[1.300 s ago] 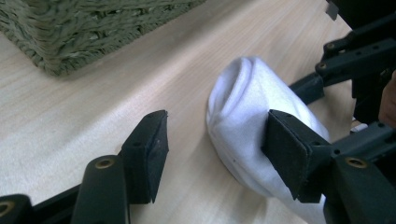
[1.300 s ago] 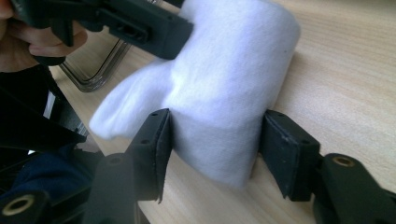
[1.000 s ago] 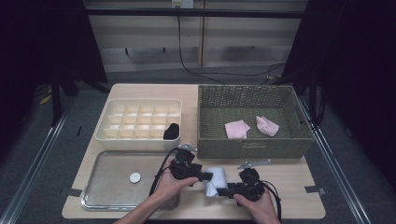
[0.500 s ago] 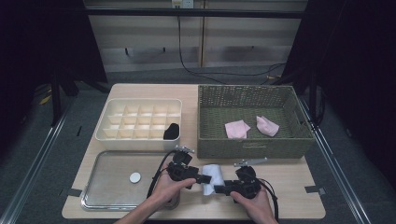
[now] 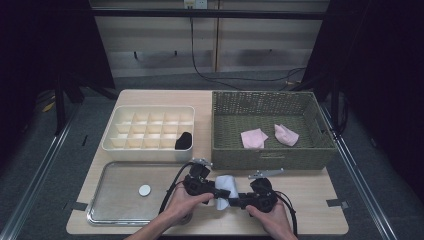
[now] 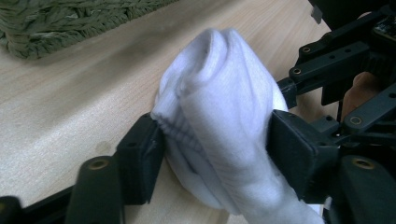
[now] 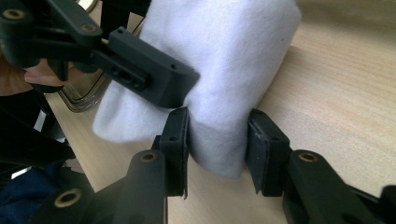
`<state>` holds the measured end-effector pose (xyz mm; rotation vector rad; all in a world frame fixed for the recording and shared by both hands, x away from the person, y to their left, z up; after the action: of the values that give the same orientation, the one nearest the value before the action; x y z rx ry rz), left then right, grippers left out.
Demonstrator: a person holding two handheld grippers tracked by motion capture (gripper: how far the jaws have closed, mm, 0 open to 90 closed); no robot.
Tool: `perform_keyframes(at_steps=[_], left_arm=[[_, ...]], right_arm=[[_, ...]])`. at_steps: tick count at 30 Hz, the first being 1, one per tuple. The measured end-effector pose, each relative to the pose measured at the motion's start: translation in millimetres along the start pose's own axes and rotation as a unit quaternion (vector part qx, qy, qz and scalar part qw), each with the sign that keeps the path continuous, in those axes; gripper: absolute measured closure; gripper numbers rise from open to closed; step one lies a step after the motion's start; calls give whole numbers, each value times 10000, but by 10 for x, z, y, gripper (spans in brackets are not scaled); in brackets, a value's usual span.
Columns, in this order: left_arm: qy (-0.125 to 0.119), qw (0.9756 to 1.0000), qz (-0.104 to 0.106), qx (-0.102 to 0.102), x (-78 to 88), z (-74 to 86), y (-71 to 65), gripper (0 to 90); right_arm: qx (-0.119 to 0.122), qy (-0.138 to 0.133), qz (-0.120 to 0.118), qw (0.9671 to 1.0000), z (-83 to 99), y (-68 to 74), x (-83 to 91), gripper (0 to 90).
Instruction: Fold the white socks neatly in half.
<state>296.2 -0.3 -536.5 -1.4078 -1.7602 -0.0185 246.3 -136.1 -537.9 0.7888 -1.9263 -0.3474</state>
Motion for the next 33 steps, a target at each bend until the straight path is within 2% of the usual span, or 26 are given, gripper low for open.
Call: perform_keyframes(at_steps=[1, 4, 7, 15, 19, 23, 31, 33], left_arm=[[13, 10000, 88, -2, -3, -1, -5, 445], [21, 9998, 125, -133, 12, -15, -22, 563], [23, 9997, 107, -235, 34, -37, -29, 627], [-2, 9994, 115, -321, 47, -73, -36, 650], [-14, 9994, 109, -342, 86, -102, -36, 653], [-41, 9994, 1, -334, 102, -105, -20, 654], [19, 9987, -27, -510, 150, -90, -20, 654], [-46, 9987, -14, -516, 173, -100, -33, 654]], right_arm=[[1, -4, 9, 10000, 0, 0, -1, 623], [-6, -14, 33, 10000, 3, 1, 3, 621], [16, -21, 57, 10000, 6, 0, 12, 594], [-48, -81, 12, 10000, -5, -21, 70, 556], [-71, -184, -35, 9998, -18, -40, 135, 542], [-125, -283, -17, 9995, -32, -82, 206, 529], [-256, -515, -3, 9983, -66, -171, 345, 465], [-294, -552, 2, 9980, -70, -189, 371, 452]])
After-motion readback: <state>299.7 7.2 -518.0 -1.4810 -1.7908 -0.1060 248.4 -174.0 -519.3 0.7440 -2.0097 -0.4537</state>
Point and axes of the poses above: each handheld gripper's, and its own axes: x roughly backward along the jaws, z roughly out of its underside, y roughly to its left, the point moved 6 cm from there along -x, roughly forward along the jaws, and after that the axes turned 9 degrees about -x, right-handed, at the moved point
